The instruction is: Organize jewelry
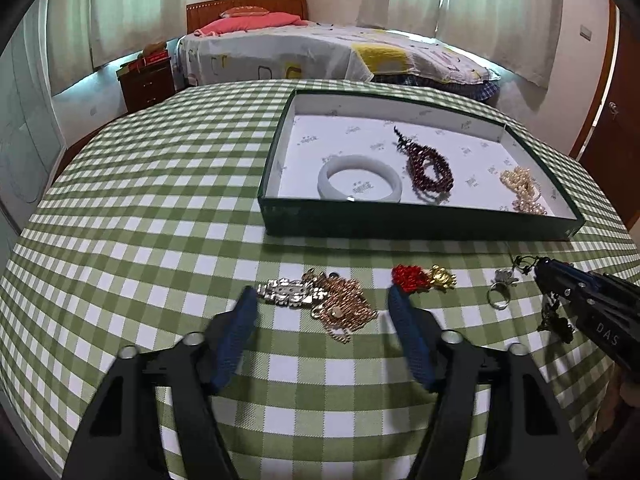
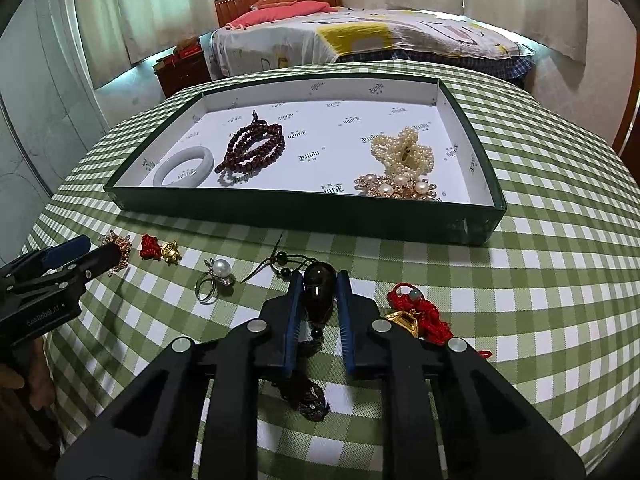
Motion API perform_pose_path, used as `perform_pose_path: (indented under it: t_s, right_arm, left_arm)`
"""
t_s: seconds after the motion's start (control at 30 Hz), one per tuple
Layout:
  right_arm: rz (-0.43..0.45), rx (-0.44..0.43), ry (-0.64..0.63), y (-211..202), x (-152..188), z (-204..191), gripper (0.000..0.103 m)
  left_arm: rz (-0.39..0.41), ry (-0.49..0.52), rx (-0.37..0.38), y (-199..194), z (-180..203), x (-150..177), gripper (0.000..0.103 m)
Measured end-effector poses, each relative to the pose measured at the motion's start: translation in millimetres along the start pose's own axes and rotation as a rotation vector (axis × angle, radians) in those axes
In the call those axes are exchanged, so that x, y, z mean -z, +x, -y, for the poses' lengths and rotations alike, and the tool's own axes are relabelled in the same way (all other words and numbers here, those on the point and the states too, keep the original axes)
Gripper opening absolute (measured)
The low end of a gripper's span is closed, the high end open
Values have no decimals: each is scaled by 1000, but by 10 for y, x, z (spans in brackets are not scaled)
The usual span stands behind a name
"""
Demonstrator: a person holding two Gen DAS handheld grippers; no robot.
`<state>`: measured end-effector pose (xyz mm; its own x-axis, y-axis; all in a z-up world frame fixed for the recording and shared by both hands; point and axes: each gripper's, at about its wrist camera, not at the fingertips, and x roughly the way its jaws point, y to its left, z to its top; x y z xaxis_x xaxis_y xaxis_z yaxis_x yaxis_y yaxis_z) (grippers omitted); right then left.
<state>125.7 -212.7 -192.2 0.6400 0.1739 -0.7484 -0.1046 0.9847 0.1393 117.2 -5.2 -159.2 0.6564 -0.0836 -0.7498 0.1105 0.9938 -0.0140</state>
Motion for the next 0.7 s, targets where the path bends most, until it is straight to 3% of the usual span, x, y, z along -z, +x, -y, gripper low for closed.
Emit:
perform_pose_path:
  t_s: [0.07, 0.13, 0.3, 0.43, 0.7]
  right_arm:
    - [1, -5, 5, -4, 3, 10, 17]
    - [4, -8, 8, -6, 7, 12, 17]
    - [7, -17, 16, -11, 10, 29, 17]
    - [10, -20, 20, -13, 16, 34, 17]
    - [13, -32, 33, -13, 15, 55, 17]
  left_arm:
    - [9, 12, 4, -15, 35, -8, 59]
    - [5, 24, 8, 1, 69, -12, 49]
    - [-18, 33, 18, 69, 121, -1, 42]
    - [-17, 37, 23, 75, 123, -13, 30]
    - [-34, 31, 23, 60, 111, 32, 24]
